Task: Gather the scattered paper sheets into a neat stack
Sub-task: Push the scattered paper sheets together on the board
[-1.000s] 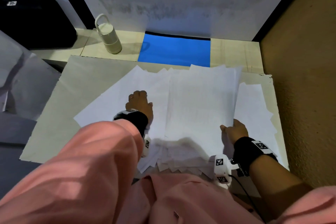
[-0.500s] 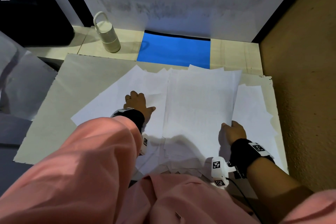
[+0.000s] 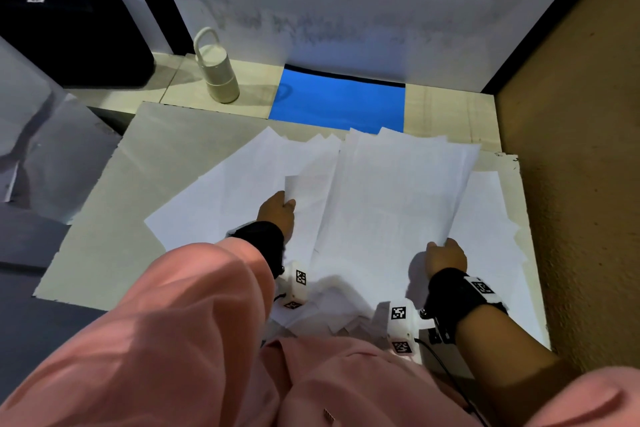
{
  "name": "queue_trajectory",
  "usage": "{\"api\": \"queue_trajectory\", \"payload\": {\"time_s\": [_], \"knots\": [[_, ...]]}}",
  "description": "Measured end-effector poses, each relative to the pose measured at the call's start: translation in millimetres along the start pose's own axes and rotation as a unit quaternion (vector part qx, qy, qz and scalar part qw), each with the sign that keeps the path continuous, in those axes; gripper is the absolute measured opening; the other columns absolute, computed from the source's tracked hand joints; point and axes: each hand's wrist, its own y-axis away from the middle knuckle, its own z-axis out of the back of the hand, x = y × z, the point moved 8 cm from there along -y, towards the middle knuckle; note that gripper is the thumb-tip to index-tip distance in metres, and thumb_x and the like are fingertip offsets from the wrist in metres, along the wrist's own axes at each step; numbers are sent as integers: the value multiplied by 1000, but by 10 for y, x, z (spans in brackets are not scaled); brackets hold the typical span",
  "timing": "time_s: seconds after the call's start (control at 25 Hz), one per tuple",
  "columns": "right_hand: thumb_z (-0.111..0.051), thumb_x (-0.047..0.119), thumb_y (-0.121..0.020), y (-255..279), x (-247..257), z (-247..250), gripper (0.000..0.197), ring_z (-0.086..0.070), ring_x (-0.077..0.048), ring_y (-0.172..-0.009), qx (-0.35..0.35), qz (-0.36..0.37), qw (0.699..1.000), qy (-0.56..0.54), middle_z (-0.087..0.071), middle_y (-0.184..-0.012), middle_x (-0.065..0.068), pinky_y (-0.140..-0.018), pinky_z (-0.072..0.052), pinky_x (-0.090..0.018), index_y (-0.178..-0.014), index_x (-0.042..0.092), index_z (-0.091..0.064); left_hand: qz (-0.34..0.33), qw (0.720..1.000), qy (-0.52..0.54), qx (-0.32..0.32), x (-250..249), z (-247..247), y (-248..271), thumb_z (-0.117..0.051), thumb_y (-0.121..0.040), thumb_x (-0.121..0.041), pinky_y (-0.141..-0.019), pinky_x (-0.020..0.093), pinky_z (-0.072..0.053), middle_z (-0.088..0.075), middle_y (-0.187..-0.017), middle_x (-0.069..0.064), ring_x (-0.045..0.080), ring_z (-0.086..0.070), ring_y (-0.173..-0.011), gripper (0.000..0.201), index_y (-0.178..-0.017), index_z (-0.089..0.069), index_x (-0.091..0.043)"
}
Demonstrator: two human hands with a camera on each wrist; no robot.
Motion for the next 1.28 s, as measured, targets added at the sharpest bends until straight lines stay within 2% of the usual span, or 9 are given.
{"api": "queue_trajectory", "payload": {"time_s": [0.28,0.56,0.64,0.72,0.8,0.88,1.04,1.08,1.28], "knots": [[-43,13,-95,56,76,-18,36,-53,-35,-120,78,7,996,45,-55,-130,-23,-82,-41,-30,-125,-5,-51,98,990,83,-50,382,148,213,-37,-97,-16,-104,32,-34,-41,-144,18,34,-45,-128,50,-146,-25,-12],[-51,14,-91,-3,104,-124,28,-54,-28,-100,63,52,994,-75,-59,-117,-20,-87,-40,-31,-111,-4,-58,15,990,-79,117,311,42,194,-60,-82,-9,-67,26,-50,-63,-108,16,27,-61,-92,38,-121,-56,-6],[-53,16,-91,-27,102,-197,10,-43,-21,-99,91,51,990,-95,-53,-106,-6,-93,-35,-29,-94,9,-58,-12,988,-119,97,241,115,199,-60,-81,-9,-71,24,-42,-63,-106,14,30,-62,-98,41,-122,-53,-8],[-52,14,-92,-31,165,-197,20,-36,-19,-97,100,76,990,-69,-42,-102,-2,-91,-29,-25,-73,20,-46,-24,997,-68,29,150,206,209,-57,-87,-18,-75,23,-38,-58,-115,5,27,-59,-91,47,-132,-42,-16],[-52,10,-92,-37,247,-105,6,-47,-22,-109,82,106,990,-33,-50,-109,-9,-96,-33,-27,-93,11,-58,-21,999,33,-31,95,268,190,-50,-92,-20,-80,25,-42,-52,-128,-3,27,-58,-93,43,-134,-41,-22],[-54,7,-90,-47,320,-15,2,-48,-20,-106,76,142,987,0,-53,-95,-6,-88,-35,-27,-91,9,-55,-24,999,2,-25,63,209,158,-50,-92,-19,-82,24,-42,-59,-125,4,28,-60,-99,34,-126,-52,-19],[-53,6,-90,-106,325,142,12,-53,-29,-102,37,150,988,16,-55,-103,-17,-87,-38,-32,-101,0,-55,-13,988,-154,18,-13,150,183,-61,-80,-20,-64,24,-40,-58,-75,8,30,-60,-79,13,-78,-63,-7],[-52,5,-90,-89,342,178,3,-50,-26,-93,33,153,988,15,-53,-92,-14,-81,-37,-30,-90,3,-53,3,986,-160,49,-2,122,192,-63,-73,-19,-57,23,-37,-52,-65,6,28,-55,-68,14,-64,-58,-9],[-50,2,-89,-147,450,305,41,-30,-23,-63,1,184,981,66,-27,-59,-4,-50,-21,-30,-59,15,-24,25,917,-293,269,21,-110,433,-73,-69,-24,-50,22,-33,-42,-47,3,20,-41,-48,41,-43,-43,-12]]}}
